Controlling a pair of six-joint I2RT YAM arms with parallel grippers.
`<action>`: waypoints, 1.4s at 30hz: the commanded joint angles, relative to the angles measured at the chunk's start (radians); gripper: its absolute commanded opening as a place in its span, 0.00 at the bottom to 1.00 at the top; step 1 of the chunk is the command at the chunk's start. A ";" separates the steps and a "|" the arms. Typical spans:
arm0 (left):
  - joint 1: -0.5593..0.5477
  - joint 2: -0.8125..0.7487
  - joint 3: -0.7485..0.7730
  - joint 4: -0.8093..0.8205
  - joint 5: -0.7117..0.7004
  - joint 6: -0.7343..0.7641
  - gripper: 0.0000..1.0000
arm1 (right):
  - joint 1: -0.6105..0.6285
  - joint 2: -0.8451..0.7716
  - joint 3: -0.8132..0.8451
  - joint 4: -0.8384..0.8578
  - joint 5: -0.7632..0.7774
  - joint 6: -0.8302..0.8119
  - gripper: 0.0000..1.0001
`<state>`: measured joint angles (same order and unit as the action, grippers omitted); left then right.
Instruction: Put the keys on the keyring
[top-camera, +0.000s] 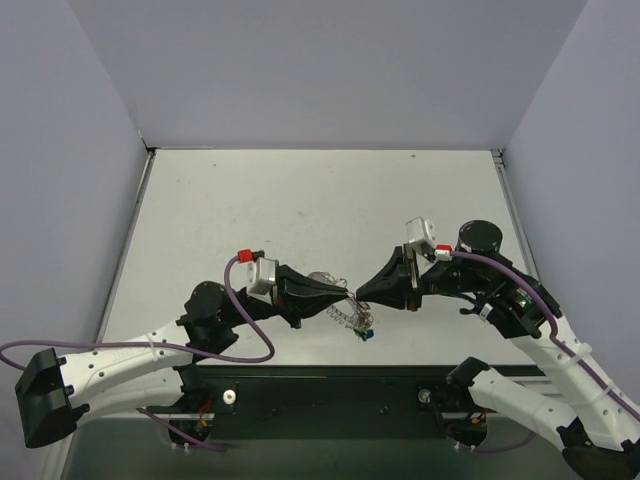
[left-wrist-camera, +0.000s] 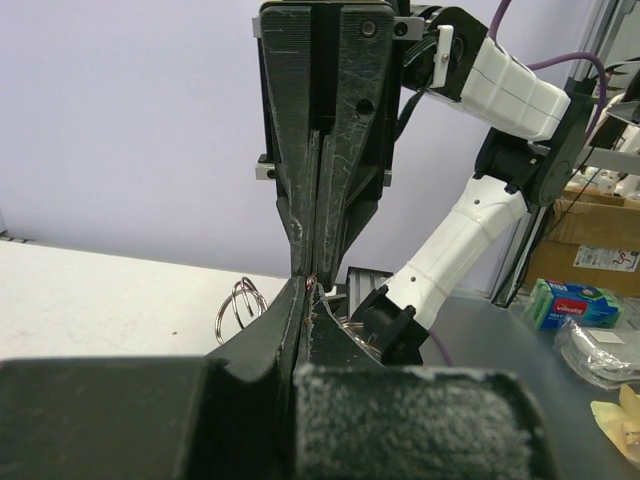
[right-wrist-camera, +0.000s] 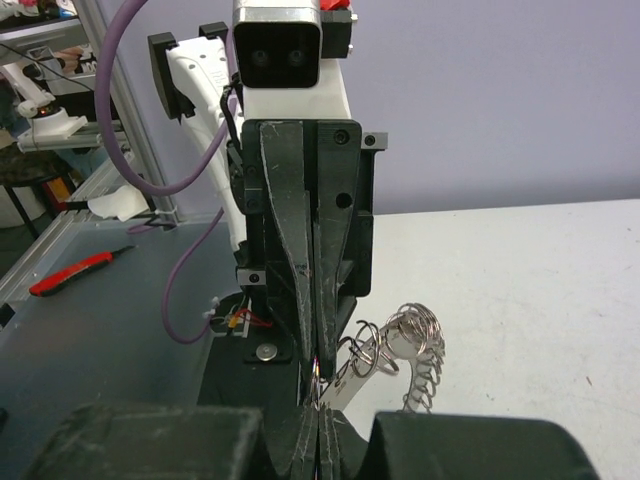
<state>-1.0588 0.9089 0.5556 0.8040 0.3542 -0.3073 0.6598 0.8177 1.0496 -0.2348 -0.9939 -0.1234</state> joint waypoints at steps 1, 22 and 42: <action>0.003 -0.010 0.040 0.092 0.005 -0.009 0.00 | -0.003 0.006 0.041 0.040 -0.066 -0.001 0.00; 0.002 -0.007 0.040 0.164 0.025 -0.024 0.00 | -0.003 0.069 0.024 -0.060 -0.081 -0.070 0.00; 0.002 -0.002 0.035 0.184 0.019 -0.041 0.00 | -0.003 0.049 -0.003 -0.116 0.007 -0.131 0.36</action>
<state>-1.0576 0.9234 0.5556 0.8177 0.3878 -0.3370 0.6598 0.8886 1.0550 -0.3260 -1.0183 -0.2146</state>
